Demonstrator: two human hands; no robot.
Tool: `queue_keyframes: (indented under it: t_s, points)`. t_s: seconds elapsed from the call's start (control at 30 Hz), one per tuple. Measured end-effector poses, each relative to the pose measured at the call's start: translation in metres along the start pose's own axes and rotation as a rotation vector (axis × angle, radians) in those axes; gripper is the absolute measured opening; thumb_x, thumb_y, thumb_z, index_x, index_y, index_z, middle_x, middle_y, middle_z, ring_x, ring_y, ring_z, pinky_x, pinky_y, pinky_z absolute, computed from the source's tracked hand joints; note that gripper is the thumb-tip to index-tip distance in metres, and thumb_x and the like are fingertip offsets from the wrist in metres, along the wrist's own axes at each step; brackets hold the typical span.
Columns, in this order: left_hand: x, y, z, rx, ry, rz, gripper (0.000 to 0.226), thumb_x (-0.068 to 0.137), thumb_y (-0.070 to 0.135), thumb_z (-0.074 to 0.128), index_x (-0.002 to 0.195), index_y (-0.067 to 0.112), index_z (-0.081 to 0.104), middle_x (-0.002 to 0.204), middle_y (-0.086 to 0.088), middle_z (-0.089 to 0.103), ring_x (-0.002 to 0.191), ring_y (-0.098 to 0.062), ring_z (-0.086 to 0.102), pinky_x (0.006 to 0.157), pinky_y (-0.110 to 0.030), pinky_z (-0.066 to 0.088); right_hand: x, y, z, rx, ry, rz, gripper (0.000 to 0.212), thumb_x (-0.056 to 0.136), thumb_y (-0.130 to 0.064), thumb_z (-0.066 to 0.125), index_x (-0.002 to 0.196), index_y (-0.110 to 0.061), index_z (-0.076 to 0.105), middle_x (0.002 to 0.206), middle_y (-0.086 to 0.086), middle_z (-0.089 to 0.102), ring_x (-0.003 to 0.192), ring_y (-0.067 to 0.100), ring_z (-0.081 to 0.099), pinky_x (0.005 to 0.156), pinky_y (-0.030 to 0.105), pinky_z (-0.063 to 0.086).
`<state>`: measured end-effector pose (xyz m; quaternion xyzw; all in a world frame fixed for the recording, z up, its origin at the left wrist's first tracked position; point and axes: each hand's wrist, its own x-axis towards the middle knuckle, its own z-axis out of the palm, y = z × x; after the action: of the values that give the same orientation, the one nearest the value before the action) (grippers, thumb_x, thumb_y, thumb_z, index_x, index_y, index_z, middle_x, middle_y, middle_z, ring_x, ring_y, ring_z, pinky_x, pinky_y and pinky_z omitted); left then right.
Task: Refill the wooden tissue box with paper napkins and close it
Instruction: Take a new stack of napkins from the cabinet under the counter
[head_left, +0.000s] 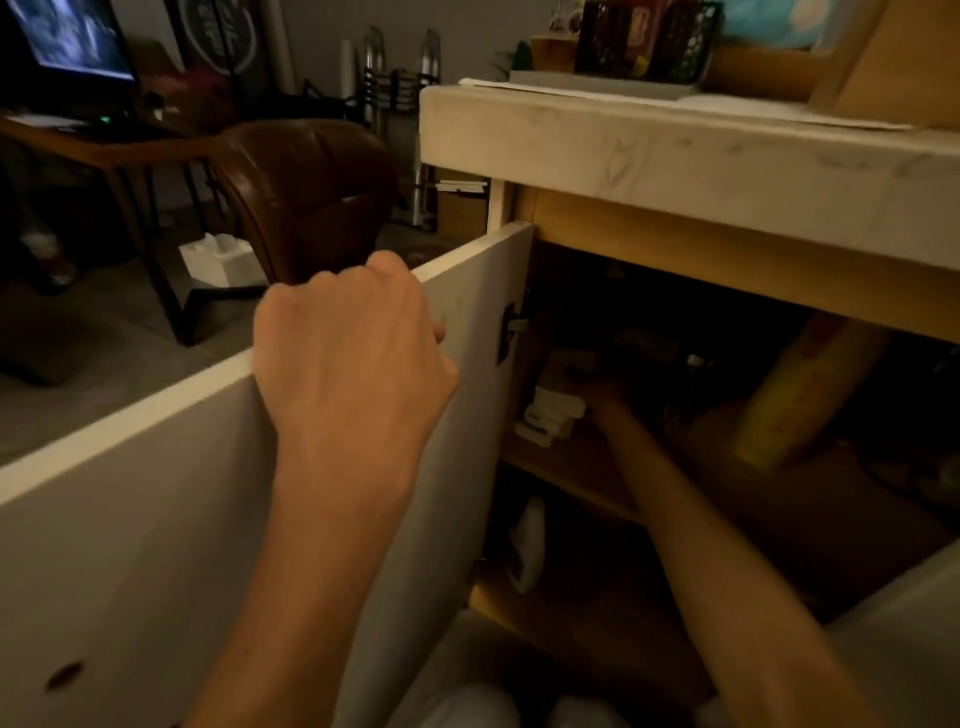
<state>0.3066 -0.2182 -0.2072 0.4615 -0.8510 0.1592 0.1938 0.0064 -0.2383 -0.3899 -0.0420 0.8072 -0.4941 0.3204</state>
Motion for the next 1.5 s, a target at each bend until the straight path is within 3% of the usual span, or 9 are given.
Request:
queue_keyframes:
  t_s: [0.27, 0.43, 0.57, 0.77, 0.93, 1.03, 1.17, 1.3, 1.5]
  points:
    - [0.002, -0.008, -0.004, -0.050, -0.035, 0.073, 0.038, 0.096, 0.052, 0.047, 0.091, 0.017, 0.034, 0.062, -0.001, 0.035, 0.051, -0.014, 0.028, 0.066, -0.037, 0.028, -0.003, 0.015, -0.014, 0.174, -0.003, -0.112, 0.081, 0.086, -0.064, 0.051, 0.151, -0.021, 0.029, 0.148, 0.008, 0.040, 0.126, 0.035, 0.048, 0.101, 0.050, 0.045]
    - [0.005, -0.007, 0.005, -0.045, -0.032, 0.055, 0.038, 0.095, 0.052, 0.046, 0.099, 0.015, 0.046, 0.062, 0.000, 0.034, 0.050, -0.013, 0.027, 0.064, -0.035, 0.030, -0.060, 0.020, -0.021, 0.815, -0.336, -0.078, 0.034, 0.096, -0.030, 0.053, 0.123, -0.010, 0.058, 0.108, 0.015, 0.061, 0.095, 0.027, 0.058, 0.075, 0.040, 0.053]
    - [0.007, -0.005, 0.002, -0.092, -0.115, 0.022, 0.035, 0.097, 0.051, 0.044, 0.101, 0.016, 0.044, 0.068, 0.001, 0.036, 0.053, -0.012, 0.037, 0.061, -0.033, 0.033, -0.115, 0.020, -0.024, 0.960, -0.467, 0.038, 0.027, 0.087, -0.024, 0.063, 0.110, -0.010, 0.062, 0.113, 0.017, 0.061, 0.108, 0.030, 0.058, 0.087, 0.040, 0.055]
    - [0.020, -0.014, -0.030, -0.244, -0.462, -0.006, 0.041, 0.095, 0.053, 0.049, 0.111, 0.015, 0.047, 0.099, -0.004, 0.061, 0.085, -0.022, 0.062, 0.069, -0.034, 0.043, -0.203, 0.010, -0.043, 0.937, -0.487, 0.277, 0.051, 0.090, -0.025, 0.063, 0.138, -0.018, 0.049, 0.125, 0.013, 0.061, 0.111, 0.028, 0.060, 0.087, 0.041, 0.056]
    - [0.044, -0.057, -0.068, -0.826, -0.879, -0.260, 0.045, 0.104, 0.046, 0.025, 0.117, 0.023, 0.062, 0.110, -0.005, 0.062, 0.094, -0.019, 0.055, 0.082, -0.031, 0.039, -0.274, -0.021, -0.068, 0.835, -0.467, 0.425, 0.060, 0.081, -0.021, 0.071, 0.136, -0.019, 0.049, 0.132, 0.016, 0.056, 0.121, 0.034, 0.055, 0.101, 0.052, 0.046]
    - [0.025, -0.086, -0.062, -0.805, -1.050, -0.429, 0.047, 0.099, 0.054, 0.030, 0.125, 0.026, 0.059, 0.130, -0.009, 0.060, 0.112, -0.027, 0.056, 0.101, -0.045, 0.042, -0.319, -0.046, -0.079, 0.867, -0.469, 0.494, 0.045, 0.088, -0.019, 0.065, 0.131, -0.019, 0.051, 0.126, 0.014, 0.059, 0.118, 0.032, 0.056, 0.096, 0.050, 0.049]
    - [0.019, -0.093, -0.073, -0.879, -1.260, -0.709, 0.035, 0.095, 0.049, 0.049, 0.112, 0.022, 0.064, 0.123, -0.009, 0.062, 0.095, -0.021, 0.059, 0.082, -0.037, 0.044, -0.367, -0.083, -0.082, 0.805, -0.482, 0.545, 0.057, 0.085, -0.021, 0.070, 0.137, -0.017, 0.048, 0.132, 0.013, 0.059, 0.122, 0.031, 0.055, 0.100, 0.050, 0.048]
    - [0.015, -0.106, -0.071, -0.839, -1.394, -0.675, 0.045, 0.102, 0.040, 0.035, 0.128, 0.011, 0.057, 0.132, -0.006, 0.056, 0.120, -0.029, 0.052, 0.109, -0.046, 0.036, -0.392, -0.110, -0.079, 0.734, -0.469, 0.554, 0.051, 0.090, -0.019, 0.066, 0.137, -0.020, 0.047, 0.130, 0.011, 0.058, 0.120, 0.031, 0.056, 0.097, 0.051, 0.050]
    - [0.000, -0.117, -0.058, -0.784, -1.423, -0.751, 0.038, 0.102, 0.030, 0.038, 0.125, 0.007, 0.058, 0.126, -0.013, 0.061, 0.111, -0.030, 0.058, 0.102, -0.046, 0.042, -0.404, -0.127, -0.098, 0.637, -0.445, 0.514, 0.052, 0.091, -0.022, 0.066, 0.138, -0.023, 0.044, 0.131, 0.010, 0.056, 0.120, 0.030, 0.055, 0.101, 0.051, 0.048]
